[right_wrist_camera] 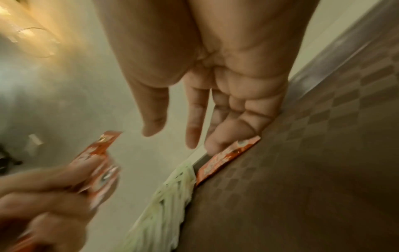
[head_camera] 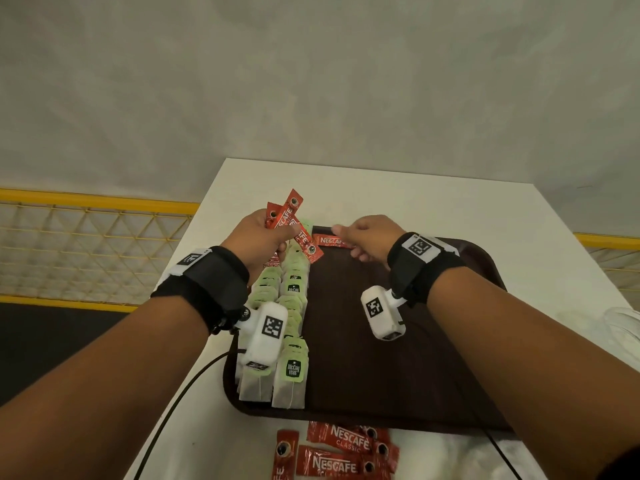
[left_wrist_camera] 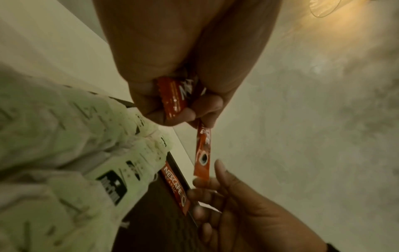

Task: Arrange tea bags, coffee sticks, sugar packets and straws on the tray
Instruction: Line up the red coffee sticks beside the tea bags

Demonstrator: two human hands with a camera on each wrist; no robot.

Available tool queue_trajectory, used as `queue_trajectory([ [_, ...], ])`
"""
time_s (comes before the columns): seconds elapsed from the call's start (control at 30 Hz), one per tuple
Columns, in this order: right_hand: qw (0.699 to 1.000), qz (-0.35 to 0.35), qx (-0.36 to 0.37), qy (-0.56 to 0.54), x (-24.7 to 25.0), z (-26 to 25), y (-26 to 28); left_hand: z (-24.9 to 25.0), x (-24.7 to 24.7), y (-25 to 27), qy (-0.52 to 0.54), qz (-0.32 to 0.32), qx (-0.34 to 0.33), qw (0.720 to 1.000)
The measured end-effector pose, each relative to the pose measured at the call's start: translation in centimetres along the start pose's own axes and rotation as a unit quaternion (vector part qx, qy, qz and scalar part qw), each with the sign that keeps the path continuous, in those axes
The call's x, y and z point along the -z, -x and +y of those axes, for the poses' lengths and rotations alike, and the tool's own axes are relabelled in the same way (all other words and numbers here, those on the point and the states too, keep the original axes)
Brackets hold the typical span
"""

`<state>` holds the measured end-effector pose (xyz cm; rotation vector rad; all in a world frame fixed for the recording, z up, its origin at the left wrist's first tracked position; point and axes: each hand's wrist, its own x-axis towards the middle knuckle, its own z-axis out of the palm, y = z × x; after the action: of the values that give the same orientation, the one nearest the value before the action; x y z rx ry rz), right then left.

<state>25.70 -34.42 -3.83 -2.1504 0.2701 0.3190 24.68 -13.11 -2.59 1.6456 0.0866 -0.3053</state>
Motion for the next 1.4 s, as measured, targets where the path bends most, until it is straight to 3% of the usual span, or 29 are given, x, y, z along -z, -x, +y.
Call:
queue_trajectory([
  [0.13,0.987,-0.113,0.029,-0.107,-0.9,-0.6,1.4,0.1,-1.2,-0.3,0.007,0.020,-0.024,0.999],
  [0.3,0.974,-0.069,0.009,-0.216,0.2,-0.1,1.7,0.2,-2.1,-0.1,0.006,0.023,-0.019,1.000],
  [0.57,0.988,-0.008,-0.139,-0.071,2.1,1.9,0.5,0.1,-0.5,0.0,-0.012,0.016,0.023,1.000],
  [0.73,0.984,0.033,-0.177,-0.008,1.0,0.7,-0.6,-0.3,-0.4,-0.1,-0.008,0.017,0.026,0.999],
  [0.9,0.985,0.071,-0.157,0.017,0.3,0.9,-1.7,-0.5,-0.1,0.0,0.004,0.015,0.053,0.998],
  [1.07,0.987,0.071,-0.126,0.070,-0.1,0.8,-2.3,0.2,0.3,0.2,0.072,0.020,0.090,0.993],
  [1.17,0.987,0.070,-0.119,0.085,0.1,1.1,-2.2,0.5,0.3,0.5,0.062,0.003,0.086,0.994],
  [1.3,0.992,0.097,-0.013,0.082,0.1,0.3,-1.1,0.8,0.0,1.1,0.002,-0.067,0.058,0.996],
  [1.4,0.995,0.046,0.078,-0.046,-0.4,-1.2,0.5,0.9,-0.3,1.2,-0.083,-0.108,0.016,0.991],
])
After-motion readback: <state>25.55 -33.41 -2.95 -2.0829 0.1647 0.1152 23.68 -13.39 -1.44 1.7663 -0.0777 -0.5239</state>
